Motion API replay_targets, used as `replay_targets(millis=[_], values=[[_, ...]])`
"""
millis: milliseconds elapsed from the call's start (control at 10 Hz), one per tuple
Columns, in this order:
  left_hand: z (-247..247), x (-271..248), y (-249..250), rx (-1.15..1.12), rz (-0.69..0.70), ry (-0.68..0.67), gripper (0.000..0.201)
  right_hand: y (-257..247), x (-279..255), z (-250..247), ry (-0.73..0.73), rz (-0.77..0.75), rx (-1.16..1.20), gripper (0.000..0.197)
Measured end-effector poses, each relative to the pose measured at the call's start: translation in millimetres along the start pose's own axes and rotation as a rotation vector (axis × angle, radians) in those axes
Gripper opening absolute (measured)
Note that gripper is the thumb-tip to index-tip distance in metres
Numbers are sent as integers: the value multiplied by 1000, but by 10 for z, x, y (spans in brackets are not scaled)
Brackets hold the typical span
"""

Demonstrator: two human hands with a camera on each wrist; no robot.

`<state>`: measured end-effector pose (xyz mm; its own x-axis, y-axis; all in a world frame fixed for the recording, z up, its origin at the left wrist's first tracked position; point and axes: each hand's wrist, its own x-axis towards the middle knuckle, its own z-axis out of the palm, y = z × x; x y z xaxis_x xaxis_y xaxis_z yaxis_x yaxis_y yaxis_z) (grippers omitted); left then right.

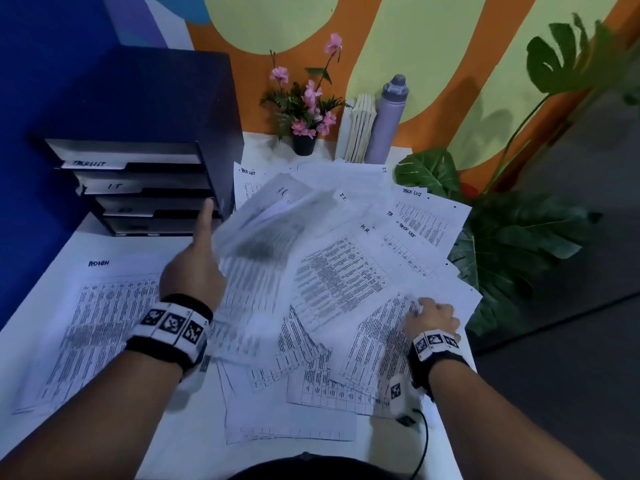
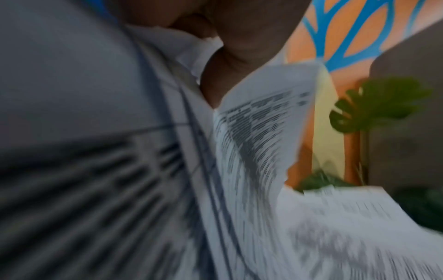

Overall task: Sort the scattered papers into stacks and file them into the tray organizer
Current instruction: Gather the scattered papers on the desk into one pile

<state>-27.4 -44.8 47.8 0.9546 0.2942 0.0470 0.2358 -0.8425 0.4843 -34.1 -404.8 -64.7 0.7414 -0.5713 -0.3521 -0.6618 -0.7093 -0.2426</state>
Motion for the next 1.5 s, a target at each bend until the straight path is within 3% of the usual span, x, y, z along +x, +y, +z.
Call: replay_targets(millis=[100,200,300,400,500,600,700,800,900,1000,1200,1300,1400,1500], values=[[-164,45,194,-178,40,180,67,169,-27,50,-63,75,-33,44],[-193,25,364,-341,100,384,39,148,-95,91,-121,-114,-111,47],[-203,37,490,-539,17,395,31,139,-132,164,-159,-401,-208,51],[-47,215,442,-657,-94,211,26,171,-119,222,-190,-587,-280,61],[361,427,174,-751,-369,-114,44,192,-112,197,-165,-581,-245,64],[717,411,24,-651,-497,-335,46,240,-127,127,-58,-279,-141,70],[1016,304,53,-327,-431,-433,38,300,-88,56,-129,-43,-101,83],[1145,251,116,-170,-409,-480,18,335,-6,49,-190,-15,-49,81],[1252,159,241,-161,-344,-515,16,294,2,66,-185,-12,178,48],[1274,87,324,-243,-359,-558,36,180,-46,15,-77,-83,309,12],[1284,-141,-12,-217,-447,-670,61,56,65,-77,79,-11,659,13],[1268,-342,-264,-245,-466,-722,43,-62,-43,-56,-61,-37,740,37],[1195,-480,-361,-276,-482,-683,22,-181,-126,80,-169,-82,603,44],[1070,-404,-396,-161,-417,-558,21,-356,-105,-17,-70,-205,453,28]])
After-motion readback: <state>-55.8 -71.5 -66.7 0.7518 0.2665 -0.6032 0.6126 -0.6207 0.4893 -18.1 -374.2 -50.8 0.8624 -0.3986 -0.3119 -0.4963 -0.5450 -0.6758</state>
